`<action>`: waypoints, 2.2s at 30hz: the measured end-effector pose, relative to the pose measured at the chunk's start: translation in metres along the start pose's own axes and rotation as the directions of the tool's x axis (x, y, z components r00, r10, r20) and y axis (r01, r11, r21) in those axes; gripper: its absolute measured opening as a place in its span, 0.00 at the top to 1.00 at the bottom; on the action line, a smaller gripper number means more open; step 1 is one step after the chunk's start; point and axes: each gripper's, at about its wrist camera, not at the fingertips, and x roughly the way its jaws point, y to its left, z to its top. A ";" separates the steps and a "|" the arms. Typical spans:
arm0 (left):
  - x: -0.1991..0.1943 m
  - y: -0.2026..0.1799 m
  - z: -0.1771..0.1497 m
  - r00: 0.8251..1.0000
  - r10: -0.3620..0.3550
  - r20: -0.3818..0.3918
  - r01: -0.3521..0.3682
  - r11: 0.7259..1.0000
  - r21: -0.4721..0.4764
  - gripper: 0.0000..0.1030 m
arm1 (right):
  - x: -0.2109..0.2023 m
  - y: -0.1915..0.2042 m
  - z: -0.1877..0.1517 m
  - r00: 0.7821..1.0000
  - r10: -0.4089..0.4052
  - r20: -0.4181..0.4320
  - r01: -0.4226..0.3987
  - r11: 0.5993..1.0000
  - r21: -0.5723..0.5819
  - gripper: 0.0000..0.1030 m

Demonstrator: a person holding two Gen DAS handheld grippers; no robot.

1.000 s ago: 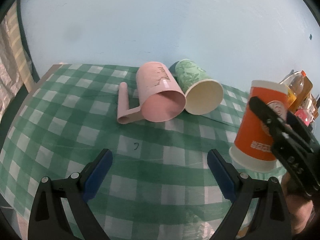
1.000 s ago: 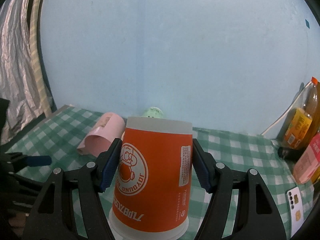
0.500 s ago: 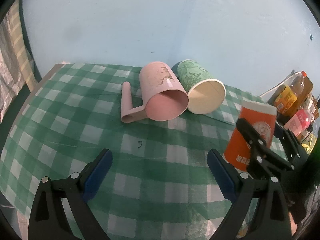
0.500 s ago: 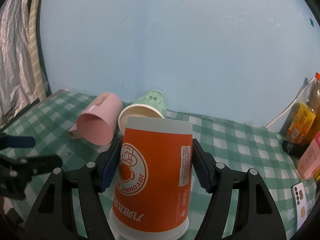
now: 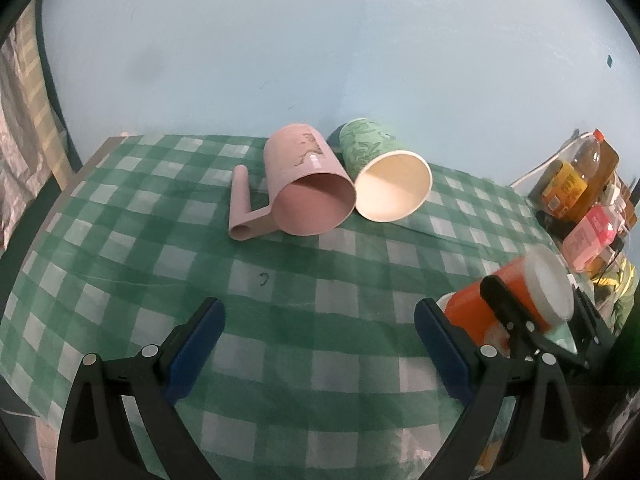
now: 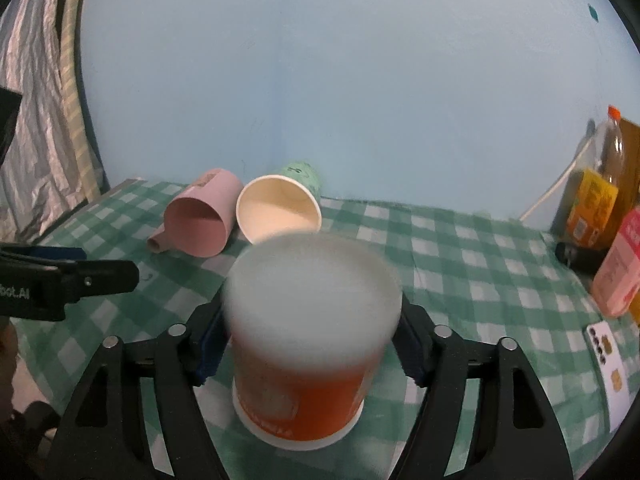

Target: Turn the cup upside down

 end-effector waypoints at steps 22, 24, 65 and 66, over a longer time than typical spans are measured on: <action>-0.078 -0.035 -0.013 0.972 -0.022 0.234 -0.005 0.993 0.115 0.01 | -0.083 -0.032 0.020 0.998 -0.026 0.058 0.018 0.992 0.124 0.11; -0.082 -0.038 -0.014 0.968 -0.022 0.249 -0.010 0.992 0.127 0.00 | -0.089 -0.034 0.020 0.998 -0.031 0.055 0.024 0.991 0.132 0.11; -0.077 -0.057 -0.019 0.976 0.012 0.219 -0.052 0.982 0.180 0.00 | -0.094 -0.043 0.008 0.999 -0.039 0.006 0.037 0.988 0.152 0.11; -0.077 -0.057 -0.019 0.976 0.012 0.218 -0.052 0.982 0.181 0.00 | -0.094 -0.043 0.008 0.999 -0.039 0.006 0.038 0.988 0.153 0.11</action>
